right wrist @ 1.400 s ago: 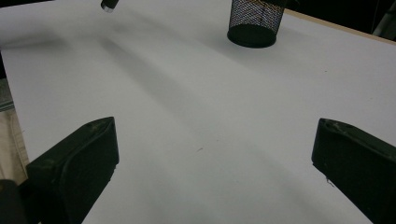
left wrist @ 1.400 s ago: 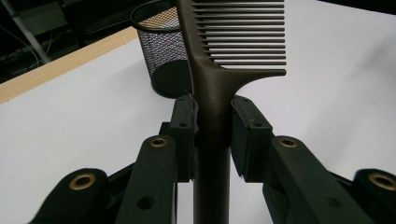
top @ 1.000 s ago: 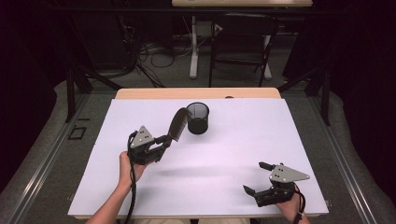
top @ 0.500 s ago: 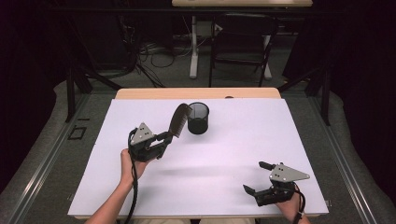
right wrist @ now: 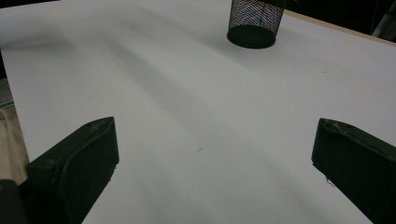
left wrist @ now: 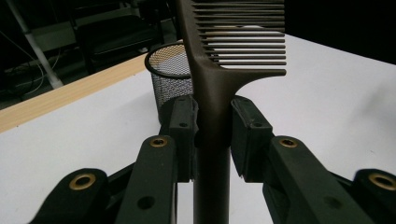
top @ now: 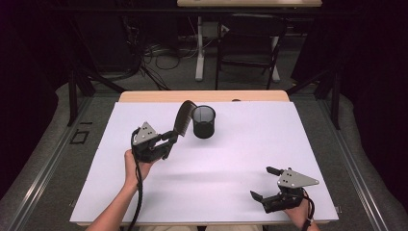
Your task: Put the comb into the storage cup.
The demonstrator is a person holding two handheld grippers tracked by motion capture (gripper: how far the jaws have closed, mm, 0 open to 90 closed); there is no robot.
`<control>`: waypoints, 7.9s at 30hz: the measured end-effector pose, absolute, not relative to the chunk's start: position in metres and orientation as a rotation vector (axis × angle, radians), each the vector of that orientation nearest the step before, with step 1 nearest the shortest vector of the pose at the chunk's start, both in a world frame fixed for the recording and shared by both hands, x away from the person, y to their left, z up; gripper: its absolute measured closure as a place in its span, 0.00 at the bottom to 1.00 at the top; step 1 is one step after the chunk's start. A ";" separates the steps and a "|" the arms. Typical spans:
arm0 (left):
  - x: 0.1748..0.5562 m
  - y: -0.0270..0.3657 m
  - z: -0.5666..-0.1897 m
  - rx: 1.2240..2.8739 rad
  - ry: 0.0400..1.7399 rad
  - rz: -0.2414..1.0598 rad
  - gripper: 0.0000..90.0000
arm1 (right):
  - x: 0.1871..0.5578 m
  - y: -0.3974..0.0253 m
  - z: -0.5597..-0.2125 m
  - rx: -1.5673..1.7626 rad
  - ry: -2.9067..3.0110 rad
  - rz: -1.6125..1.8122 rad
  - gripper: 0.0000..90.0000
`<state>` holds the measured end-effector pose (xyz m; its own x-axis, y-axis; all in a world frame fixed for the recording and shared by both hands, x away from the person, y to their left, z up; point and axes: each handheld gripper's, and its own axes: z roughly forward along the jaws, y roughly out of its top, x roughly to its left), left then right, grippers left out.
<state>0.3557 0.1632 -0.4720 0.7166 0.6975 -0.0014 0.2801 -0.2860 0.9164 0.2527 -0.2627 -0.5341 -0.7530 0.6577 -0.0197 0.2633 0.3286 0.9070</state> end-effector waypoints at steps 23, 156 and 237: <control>0.370 0.158 -0.455 1.824 0.763 0.516 0.80 | 0.253 -0.263 -0.534 0.822 2.214 1.402 0.00; 0.471 0.086 -0.431 1.684 0.727 0.578 0.80 | 0.254 -0.266 -0.535 0.841 2.203 1.389 0.00; 0.493 0.067 -0.469 1.676 0.715 0.543 0.80 | 0.254 -0.267 -0.535 0.848 2.204 1.390 0.01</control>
<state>0.4933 0.0667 -0.4687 0.7047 0.7092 -0.0219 0.1686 -0.1374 0.9761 0.2538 -0.2671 -0.5347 -0.7366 0.6762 -0.0125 0.2799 0.3217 0.9045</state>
